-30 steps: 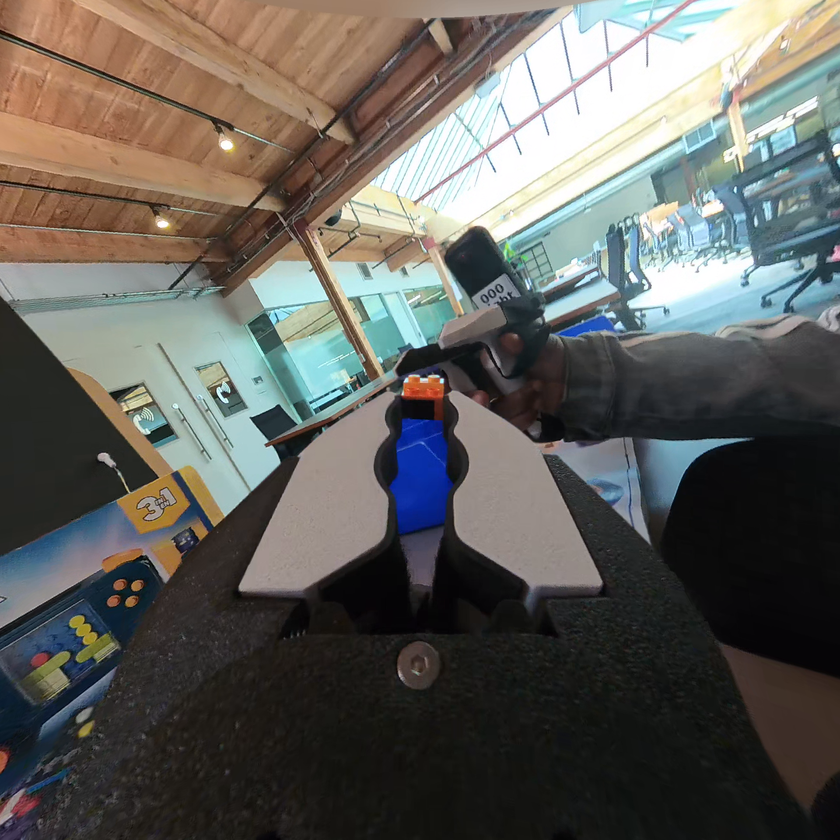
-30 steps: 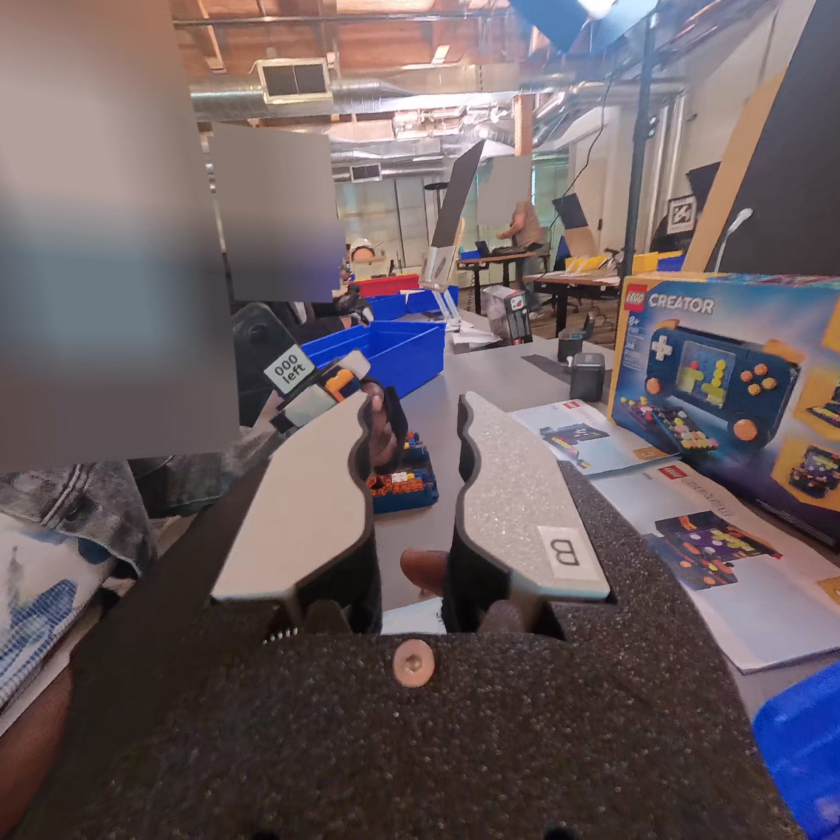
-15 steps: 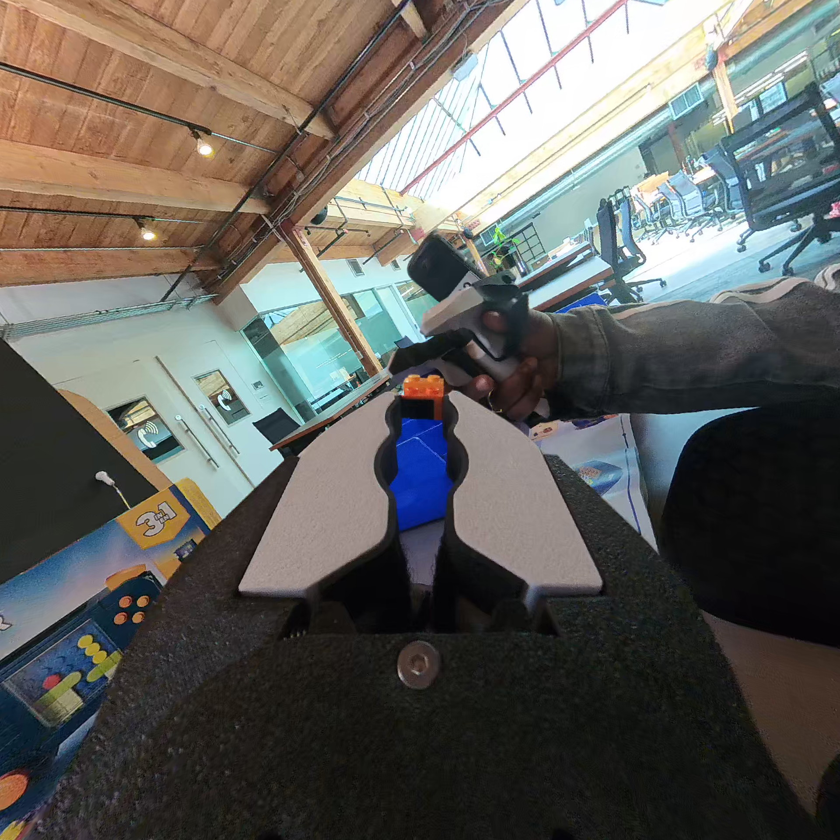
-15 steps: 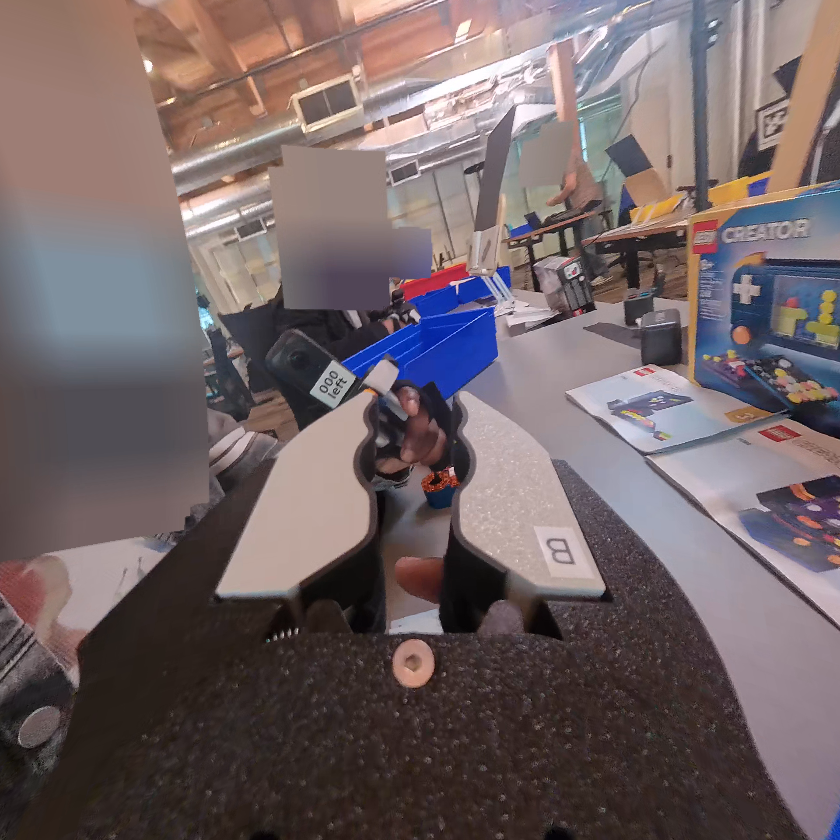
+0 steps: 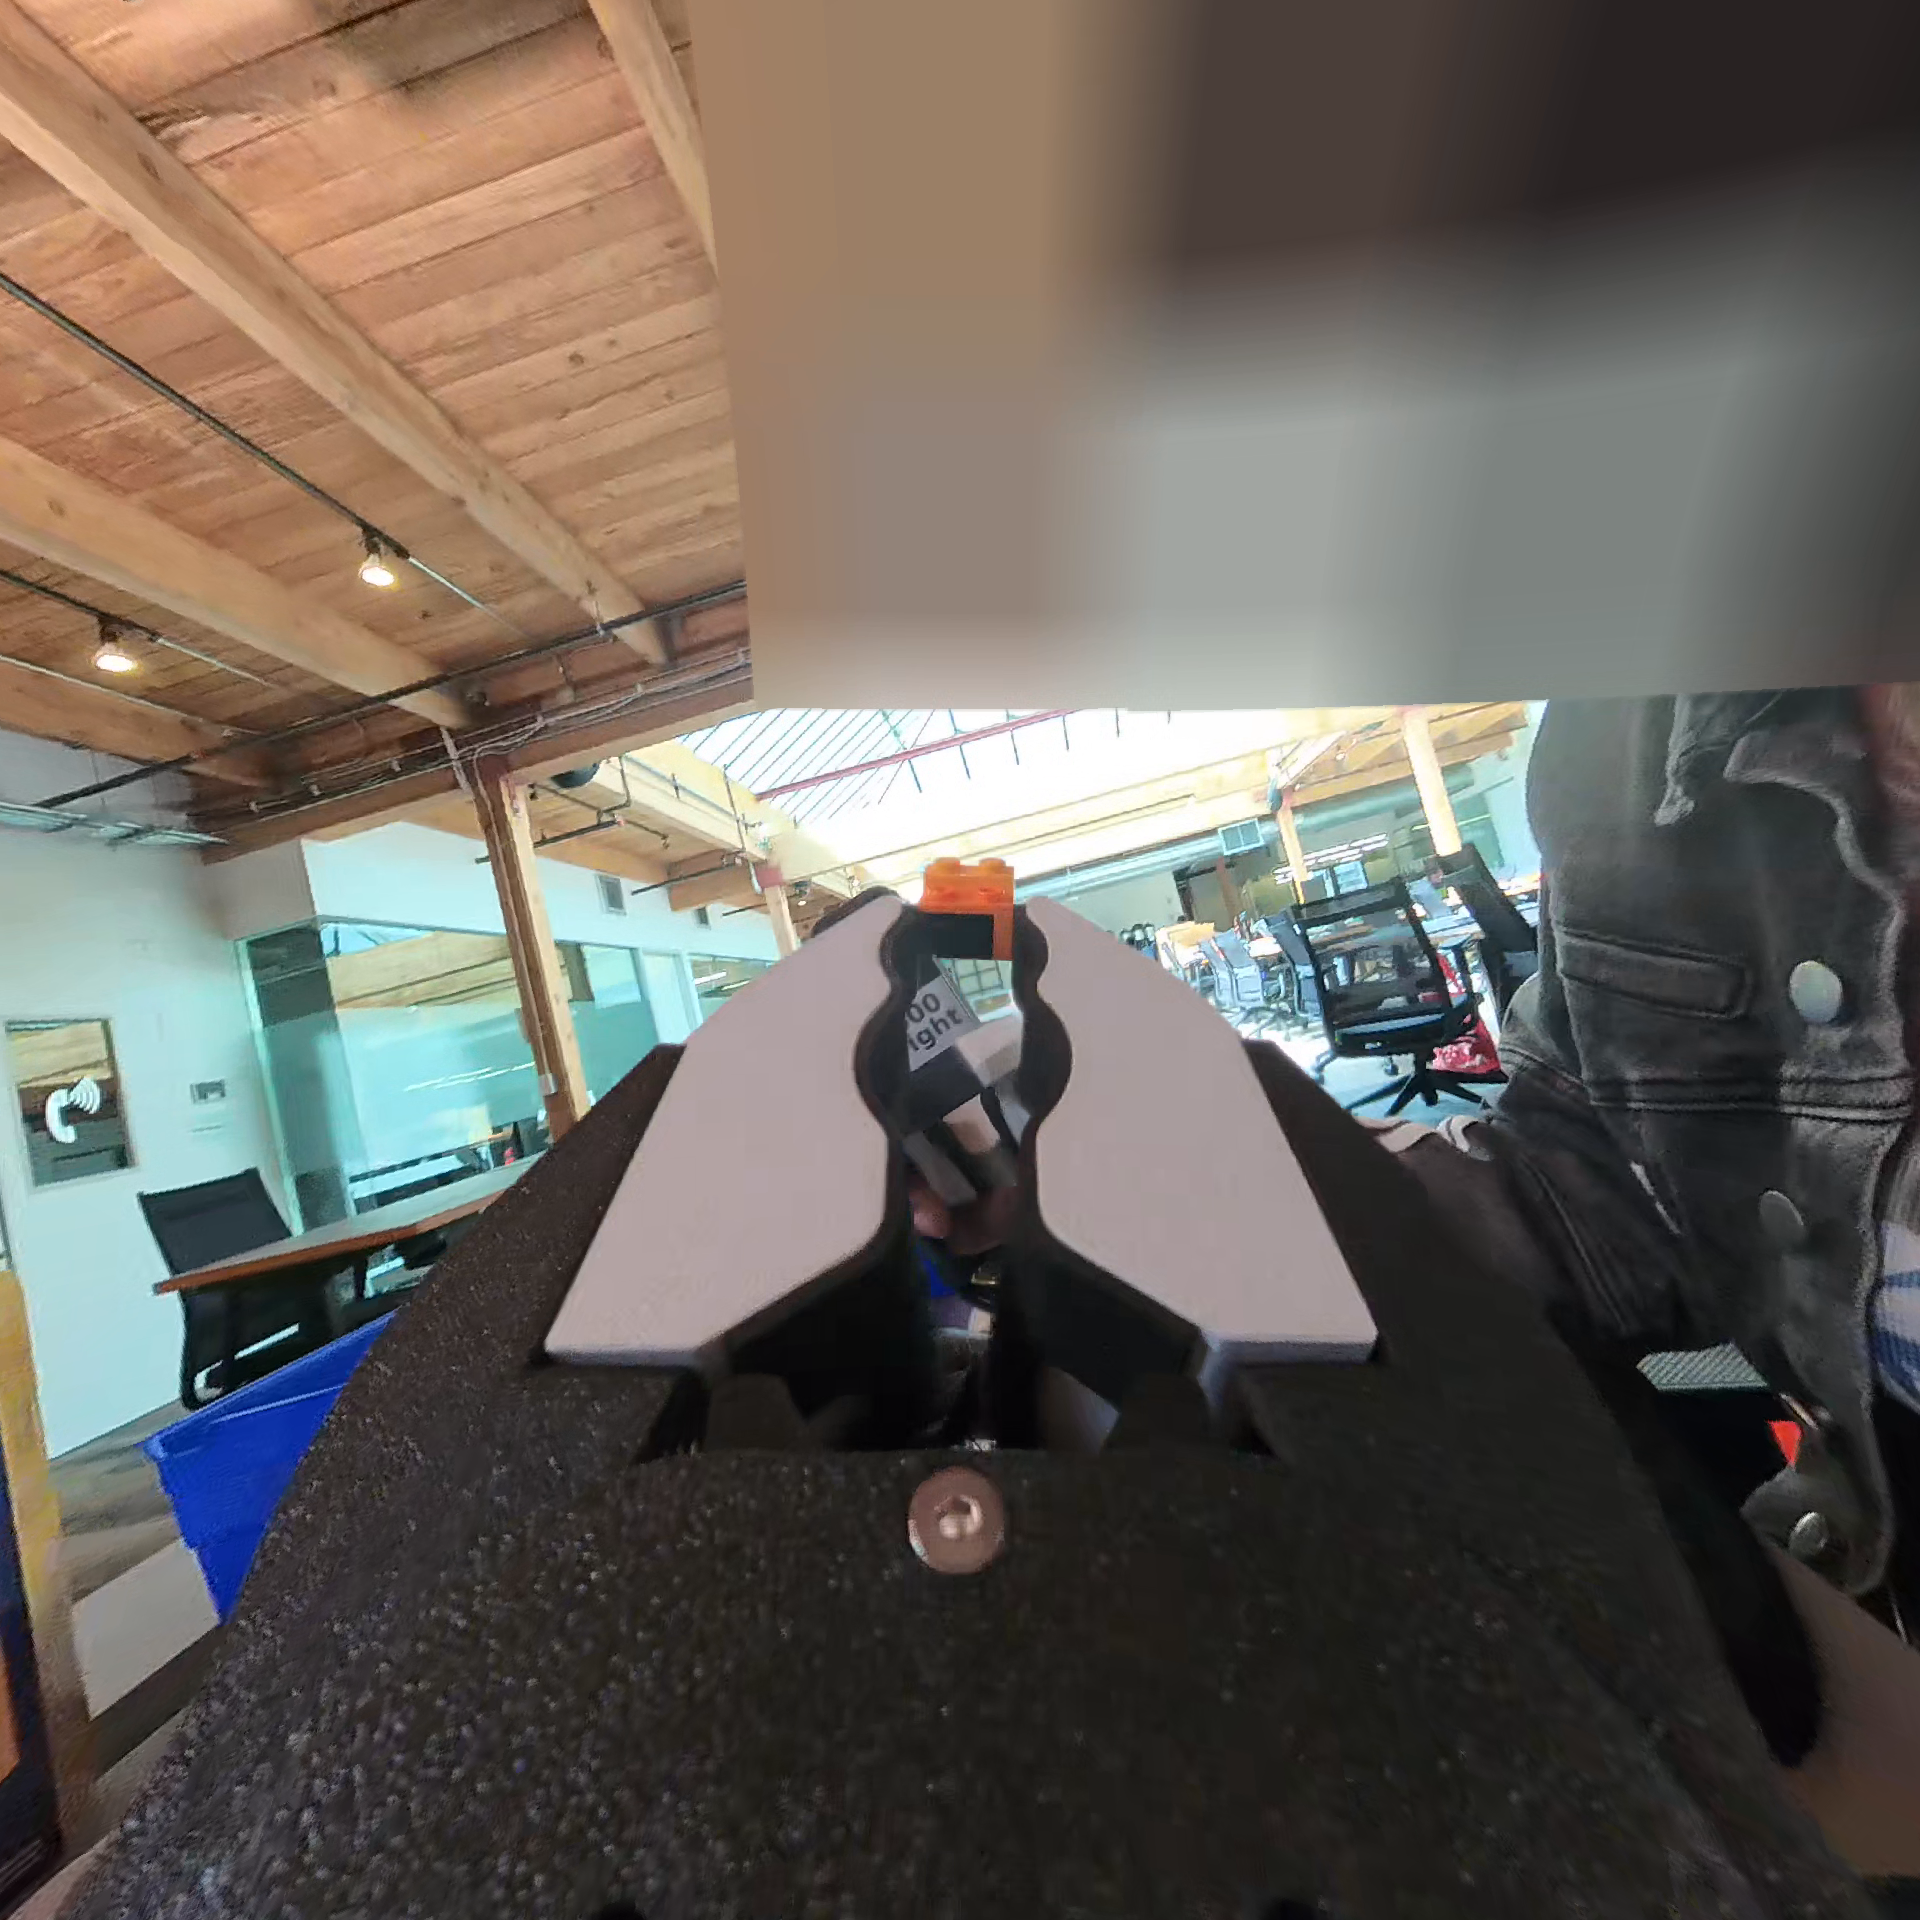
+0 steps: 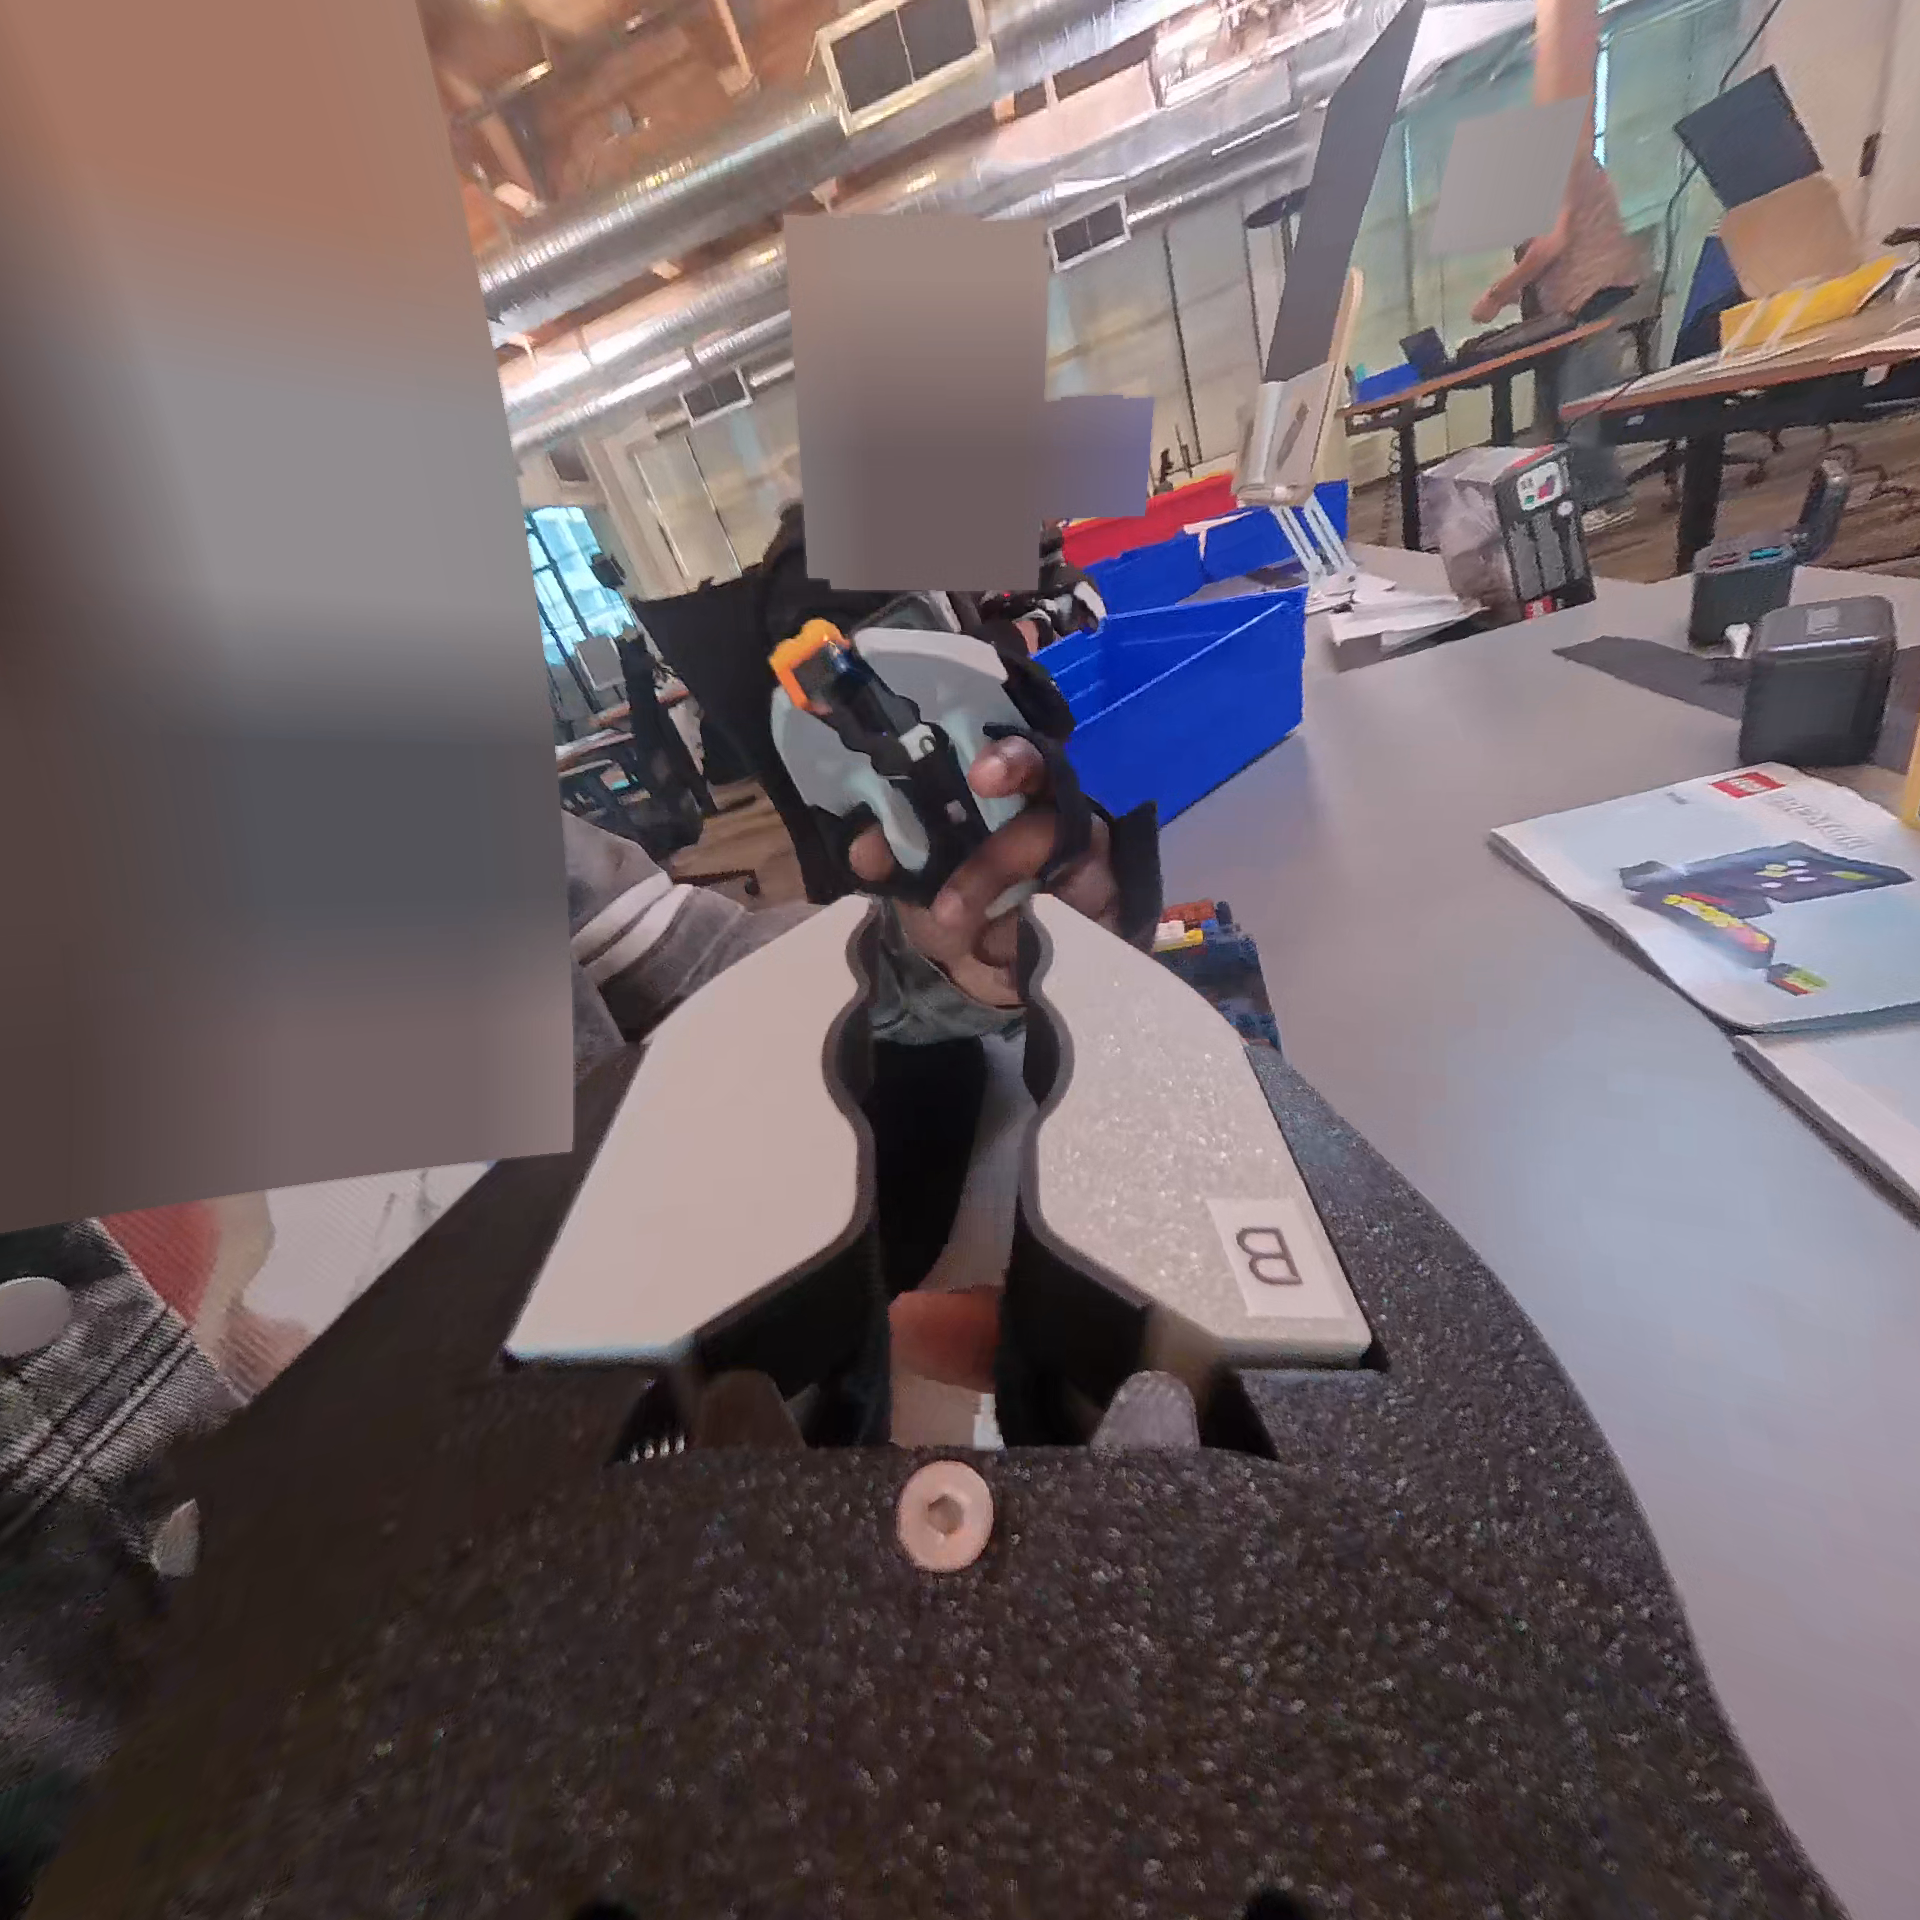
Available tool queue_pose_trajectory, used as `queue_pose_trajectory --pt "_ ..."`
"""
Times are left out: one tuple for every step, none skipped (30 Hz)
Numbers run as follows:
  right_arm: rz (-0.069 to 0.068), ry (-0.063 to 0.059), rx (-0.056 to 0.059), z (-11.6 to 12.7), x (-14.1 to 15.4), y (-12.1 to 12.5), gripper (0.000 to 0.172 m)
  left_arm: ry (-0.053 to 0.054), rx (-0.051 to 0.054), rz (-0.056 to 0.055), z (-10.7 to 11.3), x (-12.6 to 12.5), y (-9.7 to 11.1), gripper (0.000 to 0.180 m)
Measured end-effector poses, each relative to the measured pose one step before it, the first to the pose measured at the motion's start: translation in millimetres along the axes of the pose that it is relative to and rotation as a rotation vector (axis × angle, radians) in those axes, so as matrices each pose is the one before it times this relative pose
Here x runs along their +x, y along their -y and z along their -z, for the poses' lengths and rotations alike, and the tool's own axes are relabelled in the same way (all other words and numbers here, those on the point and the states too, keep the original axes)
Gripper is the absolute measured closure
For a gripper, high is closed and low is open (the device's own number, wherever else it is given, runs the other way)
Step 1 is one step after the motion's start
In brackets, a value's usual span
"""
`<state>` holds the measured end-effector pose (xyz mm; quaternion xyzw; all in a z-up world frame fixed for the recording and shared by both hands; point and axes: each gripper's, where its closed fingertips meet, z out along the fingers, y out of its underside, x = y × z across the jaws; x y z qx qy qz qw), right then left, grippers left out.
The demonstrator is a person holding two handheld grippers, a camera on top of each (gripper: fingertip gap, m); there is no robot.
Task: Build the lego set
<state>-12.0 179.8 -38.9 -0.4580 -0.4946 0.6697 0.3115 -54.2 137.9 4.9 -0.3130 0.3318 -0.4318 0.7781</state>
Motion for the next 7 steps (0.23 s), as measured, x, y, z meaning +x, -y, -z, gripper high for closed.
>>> queue_pose_trajectory --pt "0.0174 -0.0121 0.0052 1.54 0.76 1.58 0.148 -0.0022 0.0093 0.0026 0.07 0.34 1.59 0.165" --pt "0.0153 -0.0100 0.0230 2.95 0.45 4.45 0.148 -0.0019 0.0044 0.0010 -0.08 0.35 0.64 0.165" --pt "0.0106 -0.0088 0.0373 4.27 0.42 6.96 0.148 -0.0044 0.0009 0.0004 -0.26 0.74 0.14 0.165" --pt "0.0089 -0.0073 0.0478 5.26 0.57 8.88 0.148 -0.0046 0.0018 0.0021 -0.20 0.79 0.19 0.164" --pt "0.0106 -0.0088 0.0592 6.15 0.74 10.69 0.148 -0.0024 0.0028 0.0027 -0.14 0.38 0.37 0.164" --pt "0.0108 -0.0122 0.0697 7.01 1.31 12.18 0.149 0.0003 0.0076 0.0053 0.06 -0.09 0.92 0.165" --pt "0.0090 -0.0099 0.0749 7.22 1.38 12.83 0.151 -0.0010 0.0138 0.0113 0.44 -0.28 1.87 0.165"
